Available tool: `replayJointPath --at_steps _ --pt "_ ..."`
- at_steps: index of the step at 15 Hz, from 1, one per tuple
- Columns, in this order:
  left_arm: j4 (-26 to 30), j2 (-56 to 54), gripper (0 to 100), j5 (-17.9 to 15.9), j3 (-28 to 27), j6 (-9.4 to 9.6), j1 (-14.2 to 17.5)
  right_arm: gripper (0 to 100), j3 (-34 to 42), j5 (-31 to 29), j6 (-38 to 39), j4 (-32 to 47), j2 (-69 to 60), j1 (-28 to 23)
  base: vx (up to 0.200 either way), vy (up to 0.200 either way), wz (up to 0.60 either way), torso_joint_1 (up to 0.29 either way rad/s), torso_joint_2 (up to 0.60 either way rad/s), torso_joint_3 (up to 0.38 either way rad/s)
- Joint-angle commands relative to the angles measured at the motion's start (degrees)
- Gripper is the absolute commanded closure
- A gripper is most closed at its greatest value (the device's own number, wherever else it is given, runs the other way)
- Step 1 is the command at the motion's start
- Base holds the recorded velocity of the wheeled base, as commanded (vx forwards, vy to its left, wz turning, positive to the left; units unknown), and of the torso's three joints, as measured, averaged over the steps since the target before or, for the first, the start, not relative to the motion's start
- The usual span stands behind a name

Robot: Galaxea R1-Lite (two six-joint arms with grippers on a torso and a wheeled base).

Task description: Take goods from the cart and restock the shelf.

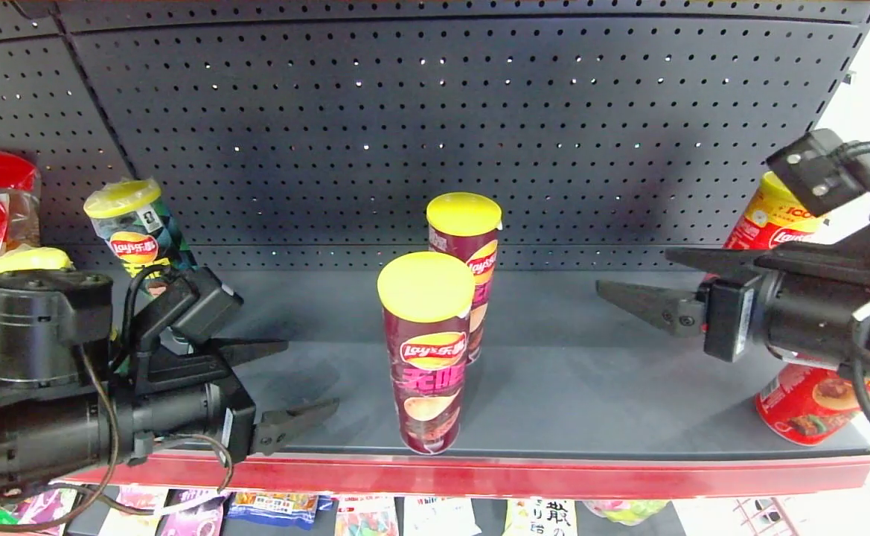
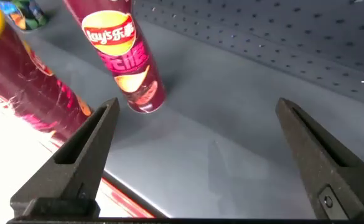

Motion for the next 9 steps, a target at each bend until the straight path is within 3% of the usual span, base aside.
replayJointPath --at_steps 1,4,9 --pt "-0.05 3.88 0 1.48 -0.27 -0.01 -1.54 0 3.21 -0.04 -0.03 -0.06 -5.72 -0.8 0.0 0.0 0.0 0.0 0.0 0.0" --pt "-0.05 7.58 0 1.92 -2.47 0.08 -3.56 0 7.26 -0.13 0.06 -0.06 -10.9 -1.06 0.0 0.0 0.0 0.0 0.0 0.0" --pt "1.27 9.51 0 3.24 -4.05 0.08 -5.05 0 7.43 -0.04 0.06 -0.06 -12.4 -3.52 0.0 0.0 0.0 0.0 0.0 0.0"
